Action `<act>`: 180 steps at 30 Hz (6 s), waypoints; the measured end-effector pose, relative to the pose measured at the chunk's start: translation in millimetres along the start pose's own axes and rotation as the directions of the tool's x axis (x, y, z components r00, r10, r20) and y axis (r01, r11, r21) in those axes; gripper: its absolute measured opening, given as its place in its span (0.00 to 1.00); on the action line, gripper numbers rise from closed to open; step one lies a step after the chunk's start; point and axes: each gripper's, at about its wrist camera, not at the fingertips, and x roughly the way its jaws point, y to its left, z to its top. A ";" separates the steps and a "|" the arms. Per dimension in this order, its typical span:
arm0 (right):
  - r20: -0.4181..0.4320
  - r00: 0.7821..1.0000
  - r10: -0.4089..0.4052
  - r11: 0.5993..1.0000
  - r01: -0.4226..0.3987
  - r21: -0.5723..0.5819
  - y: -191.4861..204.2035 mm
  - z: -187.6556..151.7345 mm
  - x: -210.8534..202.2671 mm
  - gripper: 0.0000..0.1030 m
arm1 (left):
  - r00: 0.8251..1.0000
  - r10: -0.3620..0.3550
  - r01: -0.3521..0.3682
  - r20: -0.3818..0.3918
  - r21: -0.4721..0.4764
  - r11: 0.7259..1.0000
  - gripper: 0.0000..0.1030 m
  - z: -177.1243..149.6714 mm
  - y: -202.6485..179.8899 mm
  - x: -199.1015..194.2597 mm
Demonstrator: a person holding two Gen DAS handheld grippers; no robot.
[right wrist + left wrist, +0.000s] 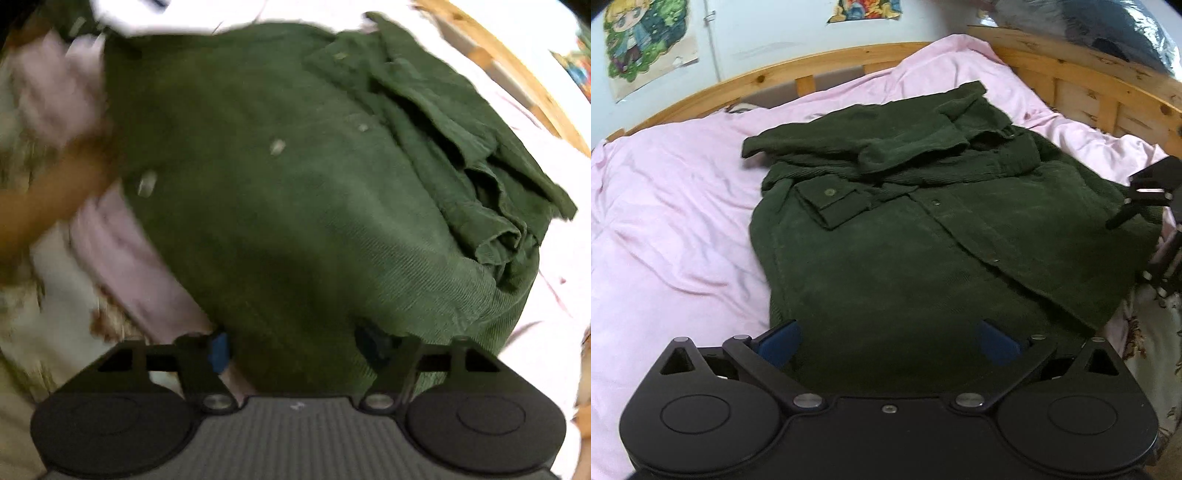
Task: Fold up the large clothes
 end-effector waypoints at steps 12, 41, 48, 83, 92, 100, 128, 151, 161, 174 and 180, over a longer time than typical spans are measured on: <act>0.285 0.953 0.104 0.857 -0.231 0.461 -87.1 15.1 -31.4 0.18 | 0.977 -0.214 0.214 -0.004 0.109 0.971 0.99 16.3 -37.7 3.6; 0.313 0.949 0.043 0.871 -0.190 0.453 -66.0 11.1 -42.6 0.24 | 0.991 0.121 -0.134 0.059 0.516 0.846 0.15 -3.3 -112.3 61.3; 0.317 0.947 0.058 0.929 -0.167 0.331 -38.5 7.9 -48.4 0.79 | 0.998 0.043 -0.060 0.052 0.395 0.917 0.06 35.0 -91.2 50.5; 0.372 0.849 -0.376 0.827 0.125 0.549 -31.4 8.5 -39.3 0.08 | 0.924 0.379 -0.352 0.056 0.512 0.783 0.43 -30.3 -94.6 77.3; 0.375 0.854 -0.360 0.829 0.108 0.549 -33.2 4.3 -35.9 0.09 | 0.904 0.427 -0.374 -0.010 0.463 0.803 0.37 -34.0 -72.9 73.3; 0.178 0.936 -0.302 0.867 0.193 0.459 -22.6 8.8 -4.6 0.23 | 0.896 0.444 -0.411 -0.019 0.340 0.846 0.08 -26.7 -51.8 62.8; 0.268 0.907 -0.324 0.913 0.226 0.338 3.8 2.3 -137.7 0.06 | 0.987 0.133 -0.154 0.087 0.318 0.935 0.05 9.1 -40.1 -96.0; 0.295 0.929 -0.225 0.807 0.008 0.591 -216.4 84.7 57.6 0.12 | 0.976 0.165 -0.159 -0.145 0.051 0.986 0.36 143.1 100.9 147.7; 0.493 0.825 -0.275 0.690 -0.188 0.699 -226.0 24.8 38.2 0.99 | 0.988 0.127 -0.084 0.091 -0.380 0.921 0.99 103.0 166.2 96.4; 0.491 0.843 -0.220 0.961 0.102 0.256 -122.1 -5.2 29.4 1.00 | 0.993 0.086 -0.112 -0.084 -0.389 0.914 0.99 22.5 133.5 105.8; 0.463 0.842 -0.277 0.960 0.268 0.085 -91.3 8.2 58.9 0.52 | 0.991 0.067 -0.105 -0.116 -0.368 0.924 0.92 25.1 121.7 116.4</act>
